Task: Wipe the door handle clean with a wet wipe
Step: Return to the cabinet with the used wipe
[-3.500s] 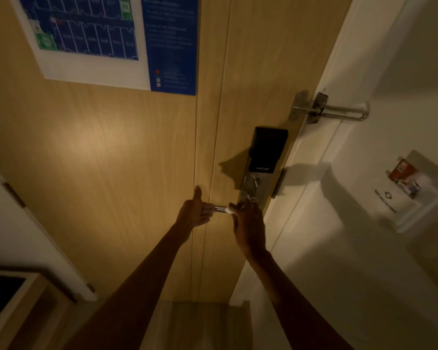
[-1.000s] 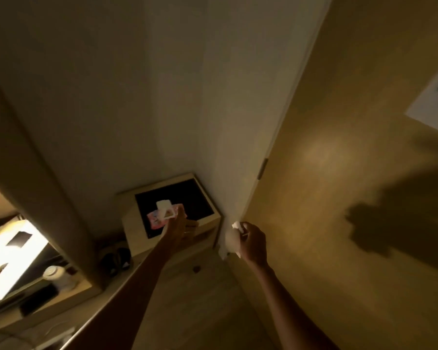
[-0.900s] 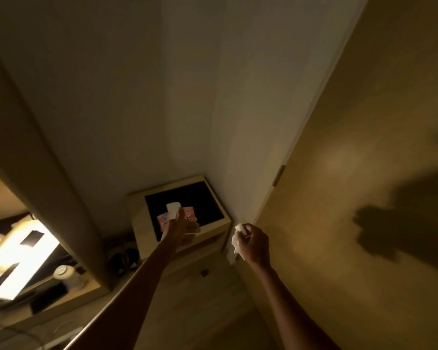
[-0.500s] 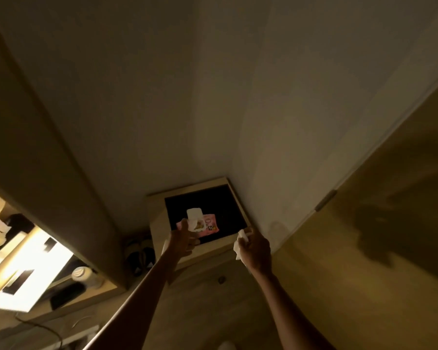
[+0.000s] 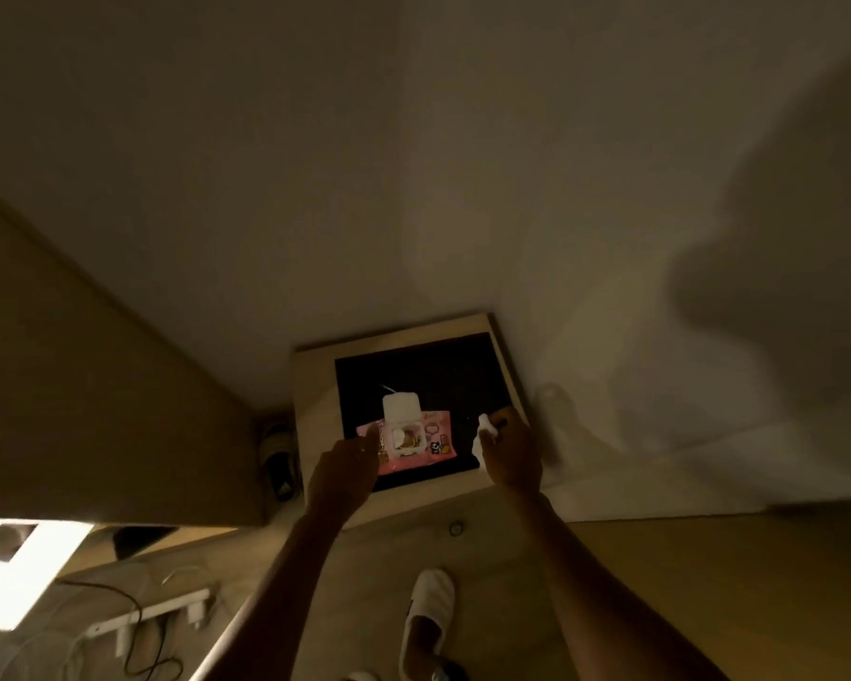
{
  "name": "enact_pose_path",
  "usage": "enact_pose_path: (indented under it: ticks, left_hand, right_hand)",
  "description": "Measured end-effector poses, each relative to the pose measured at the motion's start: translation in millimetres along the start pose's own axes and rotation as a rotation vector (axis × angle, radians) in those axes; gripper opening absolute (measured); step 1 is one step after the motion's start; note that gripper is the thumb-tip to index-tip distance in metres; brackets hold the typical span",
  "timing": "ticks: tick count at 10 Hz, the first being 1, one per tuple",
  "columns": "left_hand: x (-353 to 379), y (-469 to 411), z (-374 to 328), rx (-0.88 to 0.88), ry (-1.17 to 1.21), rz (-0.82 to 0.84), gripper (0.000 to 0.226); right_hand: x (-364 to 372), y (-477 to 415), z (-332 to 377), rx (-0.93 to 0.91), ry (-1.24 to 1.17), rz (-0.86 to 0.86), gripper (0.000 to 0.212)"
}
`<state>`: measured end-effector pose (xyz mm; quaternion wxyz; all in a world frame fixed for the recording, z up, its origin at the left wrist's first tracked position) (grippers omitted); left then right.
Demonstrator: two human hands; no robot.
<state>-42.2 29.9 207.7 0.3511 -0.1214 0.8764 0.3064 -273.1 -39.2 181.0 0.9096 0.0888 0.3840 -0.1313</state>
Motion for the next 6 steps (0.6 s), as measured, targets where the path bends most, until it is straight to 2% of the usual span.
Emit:
enact_pose_path:
  ticks: [2,4,6]
  left_hand:
    - [29.4,-42.5,5.2,0.031,-0.090,-0.150,0.043]
    - [65.6,-66.8,25.6,0.133,-0.168,-0.129,0.045]
    - [63.6,-65.5,35.7,0.092,-0.180,-0.128,0.052]
  right_hand:
    - [48.7,-45.8,-28.3,0.053,0.060,0.028,0.020]
    - [88.8,-71.4,-51.1,0.031,0.169,0.046,0.022]
    - [112.3,-79.5,-59.7,-0.001,0.290,0.193,0.030]
Point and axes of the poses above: each hand's wrist, its own y-axis away from the middle knuckle, its own x-axis out of the palm, z = x × y, the point moved 2 cm from there along -y, towards the middle knuckle, and after that the axes turned 12 degrees about -z, right-handed, at the moved point
